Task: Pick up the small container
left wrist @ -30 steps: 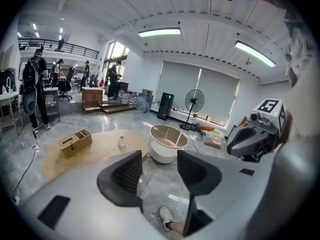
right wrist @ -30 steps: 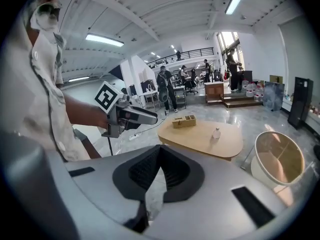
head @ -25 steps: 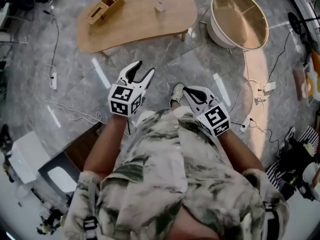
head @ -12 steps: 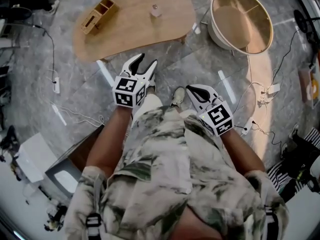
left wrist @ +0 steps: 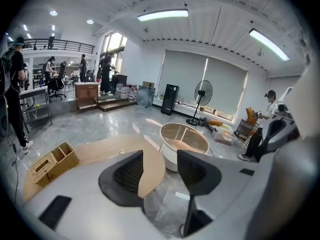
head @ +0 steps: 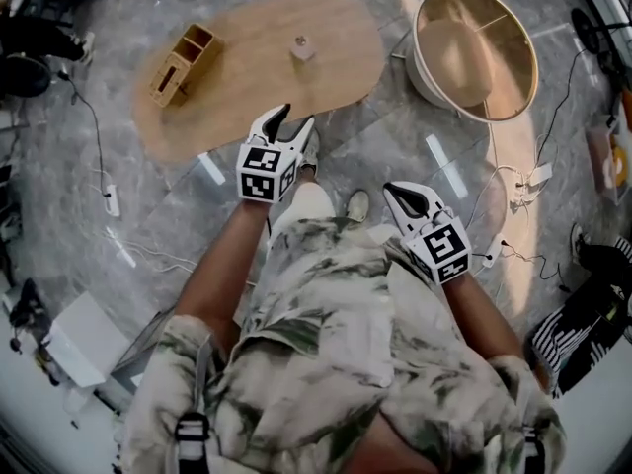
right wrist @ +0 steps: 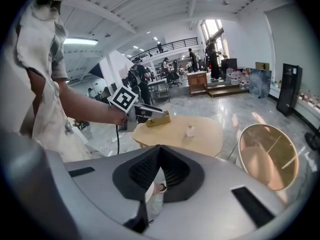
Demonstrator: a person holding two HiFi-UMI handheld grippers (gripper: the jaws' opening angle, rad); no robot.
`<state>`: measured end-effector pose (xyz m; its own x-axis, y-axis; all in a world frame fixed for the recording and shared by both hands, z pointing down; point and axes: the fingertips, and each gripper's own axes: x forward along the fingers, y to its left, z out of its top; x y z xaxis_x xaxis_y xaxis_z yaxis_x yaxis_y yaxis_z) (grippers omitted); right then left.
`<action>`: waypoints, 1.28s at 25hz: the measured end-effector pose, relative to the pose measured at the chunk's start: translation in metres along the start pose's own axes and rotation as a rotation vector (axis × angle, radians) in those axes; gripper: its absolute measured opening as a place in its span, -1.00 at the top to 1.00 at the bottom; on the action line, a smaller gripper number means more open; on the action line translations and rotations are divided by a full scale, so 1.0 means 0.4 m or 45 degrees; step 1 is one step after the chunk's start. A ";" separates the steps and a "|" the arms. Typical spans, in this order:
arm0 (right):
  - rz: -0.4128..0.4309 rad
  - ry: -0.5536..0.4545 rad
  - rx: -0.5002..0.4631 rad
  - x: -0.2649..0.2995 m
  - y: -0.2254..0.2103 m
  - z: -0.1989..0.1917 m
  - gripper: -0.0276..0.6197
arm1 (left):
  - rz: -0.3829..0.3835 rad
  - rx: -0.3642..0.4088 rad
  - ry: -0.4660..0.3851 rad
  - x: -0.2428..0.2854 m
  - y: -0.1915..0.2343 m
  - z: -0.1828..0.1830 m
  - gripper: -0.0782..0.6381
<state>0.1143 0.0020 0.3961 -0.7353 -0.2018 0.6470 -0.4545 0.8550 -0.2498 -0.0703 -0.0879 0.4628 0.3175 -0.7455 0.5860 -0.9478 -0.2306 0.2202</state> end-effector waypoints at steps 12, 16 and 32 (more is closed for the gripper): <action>-0.066 0.093 0.122 0.199 -0.160 0.041 0.85 | 0.020 0.029 0.071 0.330 0.256 0.018 0.15; -0.070 0.119 0.163 0.260 -0.189 0.034 0.85 | 0.039 0.032 0.106 0.423 0.324 -0.017 0.15; -0.060 0.217 0.229 0.441 -0.283 0.008 0.85 | 0.096 0.044 0.184 0.701 0.503 -0.135 0.15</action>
<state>0.0343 -0.1319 0.5363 -0.6229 -0.1430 0.7691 -0.5797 0.7445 -0.3311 -0.1704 -0.3096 0.7135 0.2436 -0.6642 0.7067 -0.9688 -0.2006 0.1454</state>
